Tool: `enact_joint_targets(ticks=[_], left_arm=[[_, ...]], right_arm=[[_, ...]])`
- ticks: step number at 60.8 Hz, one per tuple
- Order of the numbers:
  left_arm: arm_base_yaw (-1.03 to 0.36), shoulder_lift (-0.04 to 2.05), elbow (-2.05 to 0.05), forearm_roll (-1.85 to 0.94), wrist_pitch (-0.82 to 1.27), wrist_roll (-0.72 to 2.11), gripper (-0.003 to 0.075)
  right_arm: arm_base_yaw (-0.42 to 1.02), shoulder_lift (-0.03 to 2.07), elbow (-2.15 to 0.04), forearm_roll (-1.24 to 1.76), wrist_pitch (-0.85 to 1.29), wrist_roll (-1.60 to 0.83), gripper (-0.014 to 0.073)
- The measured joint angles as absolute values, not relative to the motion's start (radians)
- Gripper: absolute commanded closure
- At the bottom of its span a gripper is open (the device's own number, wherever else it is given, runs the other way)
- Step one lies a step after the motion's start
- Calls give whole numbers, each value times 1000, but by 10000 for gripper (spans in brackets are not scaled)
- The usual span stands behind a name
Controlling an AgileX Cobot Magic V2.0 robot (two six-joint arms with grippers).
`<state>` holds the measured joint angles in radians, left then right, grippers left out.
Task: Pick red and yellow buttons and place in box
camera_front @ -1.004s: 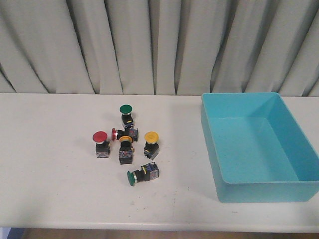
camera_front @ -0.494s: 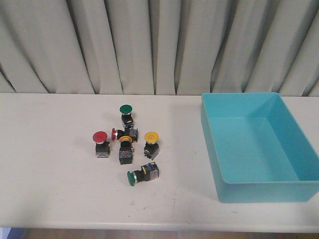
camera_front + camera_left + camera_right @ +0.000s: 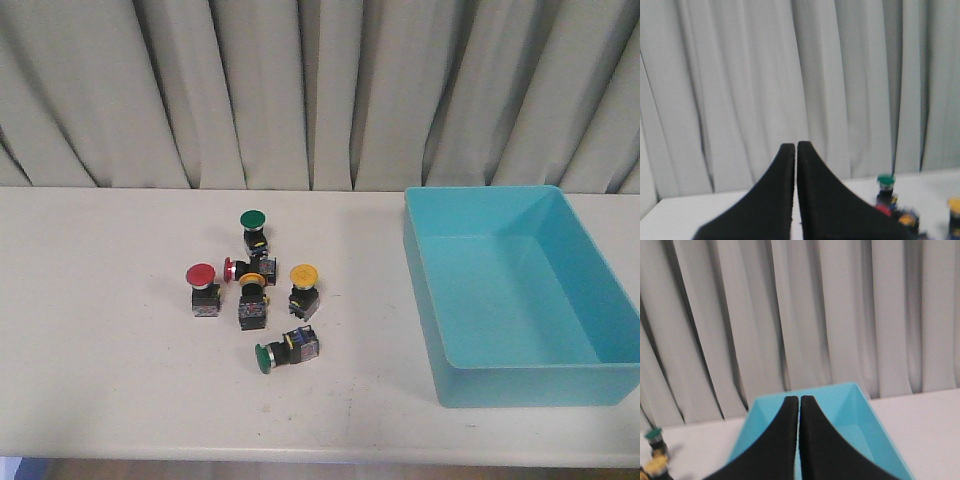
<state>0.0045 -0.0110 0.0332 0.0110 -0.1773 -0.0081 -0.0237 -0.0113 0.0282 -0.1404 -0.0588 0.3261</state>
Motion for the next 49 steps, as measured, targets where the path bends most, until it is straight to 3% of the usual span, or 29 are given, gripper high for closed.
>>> enact_joint_targets(ticks=[16,28,41,49], left_arm=[[5,-11,33,11,-399,-343,727],[5,2,-8,114,-408,-494,727],[4,199,-228,388,-373,-631,724],[4,367,-350,588,-365,-742,709]], right_arm=[[-24,-11,-3,-20,-82,385,596],[-24,27,-226,-34,7,391,596],[-3,266,-451,-52,167,278,584],[77,396,-508,-29,180,166,522]])
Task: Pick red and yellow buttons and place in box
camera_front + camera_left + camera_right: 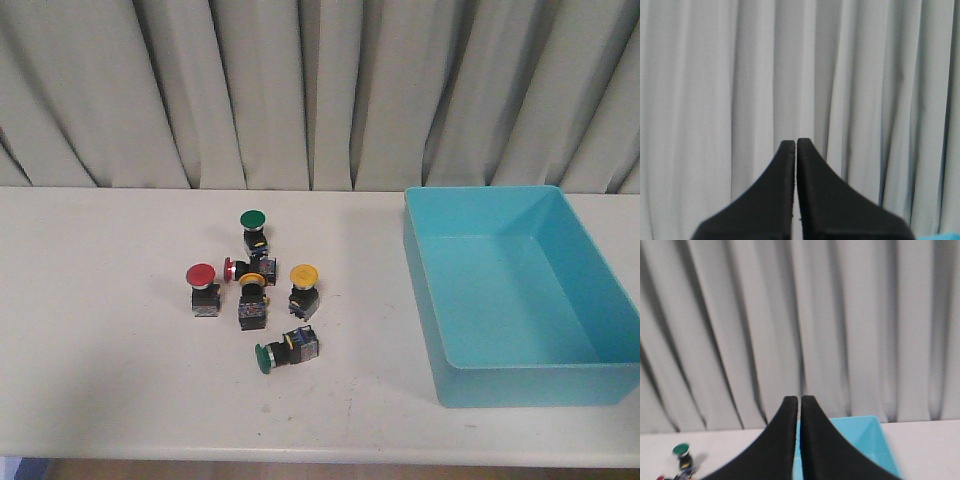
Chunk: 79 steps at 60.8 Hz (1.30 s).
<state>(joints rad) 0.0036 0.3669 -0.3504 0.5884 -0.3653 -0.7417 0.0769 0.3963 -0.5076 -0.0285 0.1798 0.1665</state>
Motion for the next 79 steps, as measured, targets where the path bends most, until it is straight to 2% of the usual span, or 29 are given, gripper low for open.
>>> enact_joint_targets(ticks=[11,21,28,34,44,53,67,79], left_arm=[[4,579,-481,880,-367,-994,623],[4,729,-534,1060,-416,-1281,437],[4,803,-534,1089,-487,-1413,299],[4,847,-534,1071,-528,-1474,228],[4,928,-570,1121,-585,-1425,209],[4,1047,-721,1319,-572,-1449,209],[4,1332,-977,1725,-565,-1655,209],[1,1570,-1084,1777,-566,-1699,209]], right_arm=[[212,492,-516,-11,82,109,337],[255,521,-516,-8,16,105,160],[255,523,-516,-8,0,104,100],[255,523,-516,-7,0,104,94],[255,523,-516,0,0,104,94],[255,523,-516,0,0,105,94],[255,523,-517,0,46,105,94],[255,523,-517,11,77,106,94]])
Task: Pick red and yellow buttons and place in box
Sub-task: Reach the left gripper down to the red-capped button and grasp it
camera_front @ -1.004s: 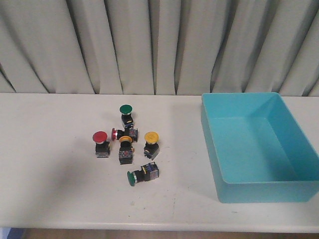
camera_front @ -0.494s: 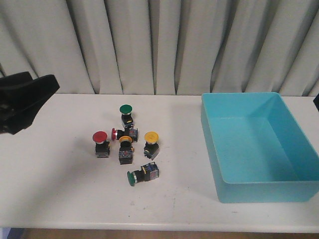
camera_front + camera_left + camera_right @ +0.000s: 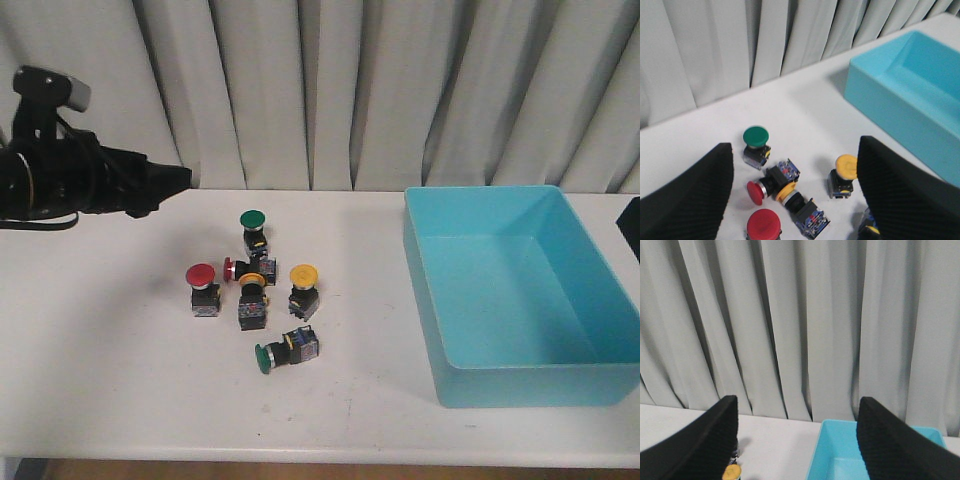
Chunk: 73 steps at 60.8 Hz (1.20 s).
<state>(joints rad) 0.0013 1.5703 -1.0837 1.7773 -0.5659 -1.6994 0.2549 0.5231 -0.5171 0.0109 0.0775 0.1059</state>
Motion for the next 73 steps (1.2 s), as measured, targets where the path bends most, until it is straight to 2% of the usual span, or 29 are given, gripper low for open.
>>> enact_joint_targets(ticks=[18,53,64,73], left_arm=[[-5,1797,-1107,1780,-566,-1699,209],[-53,2002,-1116,1779,-512,-1631,209],[-75,2035,-1116,1778,-455,-1624,313],[-75,2035,-1116,1776,-422,-1624,506]], right_arm=[[255,523,-517,29,83,106,94],[255,523,-517,33,83,106,94],[255,523,-517,48,84,106,94],[255,523,-517,49,92,106,94]])
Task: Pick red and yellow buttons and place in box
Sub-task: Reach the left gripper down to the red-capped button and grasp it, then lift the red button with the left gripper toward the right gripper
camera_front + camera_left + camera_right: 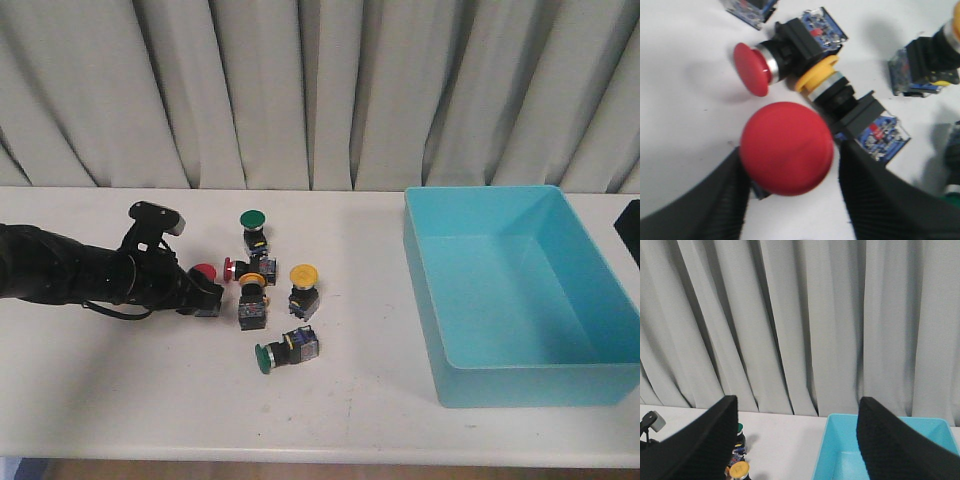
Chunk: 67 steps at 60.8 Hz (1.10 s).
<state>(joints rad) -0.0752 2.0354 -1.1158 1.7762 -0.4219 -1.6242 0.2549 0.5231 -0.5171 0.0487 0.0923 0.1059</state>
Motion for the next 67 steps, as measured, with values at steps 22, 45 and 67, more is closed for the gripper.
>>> enact_joint_targets(ticks=[22,45,67], left_arm=[[-75,2024,-1116,1773,-406,-1624,728],[-75,1719,-1116,1781,-768,-1858,728],[-75,1506,-1116,1587,-1183,-2008,728]], right_arm=[[255,523,-517,50,139,106,94],[308,668,-588,51,114,78,94],[709,1012,-833,30,72,-142,94]])
